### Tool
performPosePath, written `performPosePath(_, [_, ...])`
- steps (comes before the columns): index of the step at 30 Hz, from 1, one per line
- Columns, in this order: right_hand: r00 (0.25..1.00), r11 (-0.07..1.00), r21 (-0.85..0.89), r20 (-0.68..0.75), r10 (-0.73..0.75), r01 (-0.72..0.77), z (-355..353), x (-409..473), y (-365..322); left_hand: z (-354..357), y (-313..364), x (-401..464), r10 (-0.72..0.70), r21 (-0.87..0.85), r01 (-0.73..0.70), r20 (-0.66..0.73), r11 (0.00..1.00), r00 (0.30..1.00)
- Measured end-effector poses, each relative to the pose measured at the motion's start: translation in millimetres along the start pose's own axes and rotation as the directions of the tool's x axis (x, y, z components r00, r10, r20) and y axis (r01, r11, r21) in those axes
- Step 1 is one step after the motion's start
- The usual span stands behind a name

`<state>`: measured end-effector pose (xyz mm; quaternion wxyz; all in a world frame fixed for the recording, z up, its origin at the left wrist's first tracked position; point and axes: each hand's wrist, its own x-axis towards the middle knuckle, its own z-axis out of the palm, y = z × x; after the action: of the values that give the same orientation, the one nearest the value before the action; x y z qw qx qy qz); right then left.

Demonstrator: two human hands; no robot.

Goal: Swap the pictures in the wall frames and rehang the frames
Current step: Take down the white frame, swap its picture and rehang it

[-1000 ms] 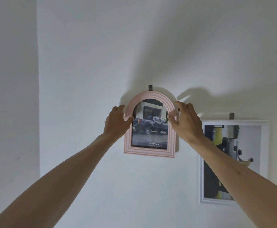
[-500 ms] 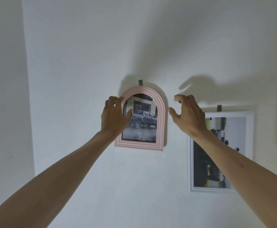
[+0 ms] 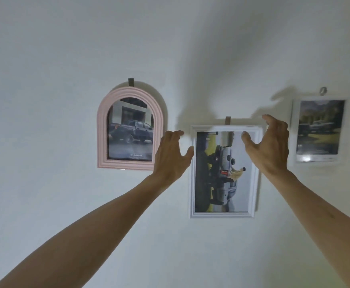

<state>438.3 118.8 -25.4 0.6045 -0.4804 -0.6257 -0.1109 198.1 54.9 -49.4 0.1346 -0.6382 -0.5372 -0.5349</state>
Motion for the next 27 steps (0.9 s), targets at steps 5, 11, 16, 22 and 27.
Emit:
performPosePath(5, [0.969,0.991,0.026,0.213,0.124,-0.133,-16.4,-19.5,49.7,32.2,8.6,-4.2,-0.301,-0.152,0.313,0.096,0.938,0.949])
performPosePath(11, [0.837,0.947,0.168,0.528,0.147,-0.273,-15.5,-32.9,92.4,52.1,19.9,-18.4,-0.495,-0.224,0.515,0.142,0.828,0.857])
performPosePath(16, [0.862,0.956,0.217,0.503,0.062,-0.195,-7.8,-39.3,99.5,59.6,27.0,-24.8,-0.579,-0.288,0.593,0.144,0.752,0.803])
performPosePath(22, [0.853,0.943,0.274,0.522,0.018,-0.188,-9.9,-38.0,104.7,52.4,34.6,-29.5,-0.590,-0.244,0.587,0.071,0.772,0.804])
performPosePath(27, [0.842,0.939,0.287,0.539,0.006,-0.191,-15.0,-51.1,102.9,41.0,34.5,-46.0,-0.610,-0.211,0.609,0.068,0.765,0.789])
